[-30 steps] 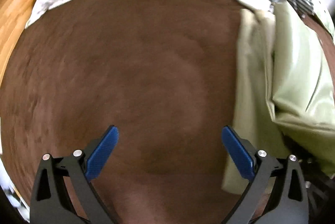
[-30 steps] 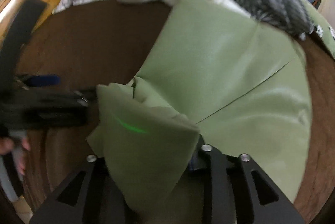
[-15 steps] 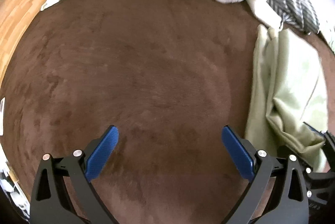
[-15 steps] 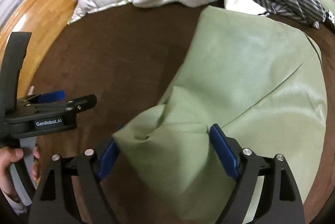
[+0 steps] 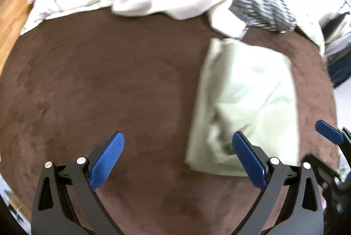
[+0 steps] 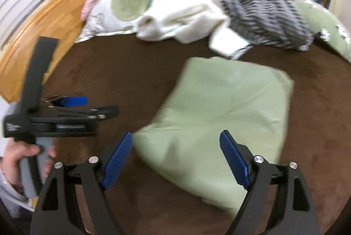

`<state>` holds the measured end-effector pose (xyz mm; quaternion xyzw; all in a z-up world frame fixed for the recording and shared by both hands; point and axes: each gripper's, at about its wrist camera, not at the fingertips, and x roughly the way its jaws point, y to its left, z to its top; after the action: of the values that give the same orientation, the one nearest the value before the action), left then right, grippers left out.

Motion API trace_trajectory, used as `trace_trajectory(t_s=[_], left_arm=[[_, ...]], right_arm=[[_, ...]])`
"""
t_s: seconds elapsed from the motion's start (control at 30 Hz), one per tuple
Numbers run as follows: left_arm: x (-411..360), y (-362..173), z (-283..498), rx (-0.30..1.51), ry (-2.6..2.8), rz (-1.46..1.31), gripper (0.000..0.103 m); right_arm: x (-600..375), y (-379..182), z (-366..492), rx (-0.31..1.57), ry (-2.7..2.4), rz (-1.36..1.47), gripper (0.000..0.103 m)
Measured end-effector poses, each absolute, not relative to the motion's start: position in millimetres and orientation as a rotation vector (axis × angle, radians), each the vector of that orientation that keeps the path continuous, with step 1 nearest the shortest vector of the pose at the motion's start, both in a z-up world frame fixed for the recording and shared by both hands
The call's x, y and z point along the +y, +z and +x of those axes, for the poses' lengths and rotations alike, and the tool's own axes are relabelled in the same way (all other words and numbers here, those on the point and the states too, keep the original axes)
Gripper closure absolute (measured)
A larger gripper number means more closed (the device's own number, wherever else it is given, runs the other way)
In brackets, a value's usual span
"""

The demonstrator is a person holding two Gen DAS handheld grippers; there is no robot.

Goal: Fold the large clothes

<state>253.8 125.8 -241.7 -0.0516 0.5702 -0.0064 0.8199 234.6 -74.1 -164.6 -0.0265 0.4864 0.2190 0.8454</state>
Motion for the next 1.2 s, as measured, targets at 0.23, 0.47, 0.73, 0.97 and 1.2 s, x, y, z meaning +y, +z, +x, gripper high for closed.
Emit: trace_trajectory(t_s=[0.23, 0.47, 0.73, 0.97, 1.2], left_arm=[[55, -258, 277, 1.229, -0.147, -0.082, 0.006], [14, -300, 274, 1.250, -0.139, -0.090, 0.006], [27, -350, 256, 1.280, -0.107, -0.151, 0.005], [37, -374, 251, 1.252, -0.129, -0.219, 0.005], [36, -377, 254, 1.253, -0.134, -0.197, 0.005]], right_arm=[[-139, -200, 280, 1.044, 0.326, -0.103, 0.073], [-185, -248, 348, 1.019, 0.229, -0.006, 0.089], [-200, -300, 410, 1.046, 0.230, 0.042, 0.088], [-203, -324, 423, 1.091, 0.257, 0.059, 0.083], [-203, -324, 426, 1.096, 0.270, 0.051, 0.082]])
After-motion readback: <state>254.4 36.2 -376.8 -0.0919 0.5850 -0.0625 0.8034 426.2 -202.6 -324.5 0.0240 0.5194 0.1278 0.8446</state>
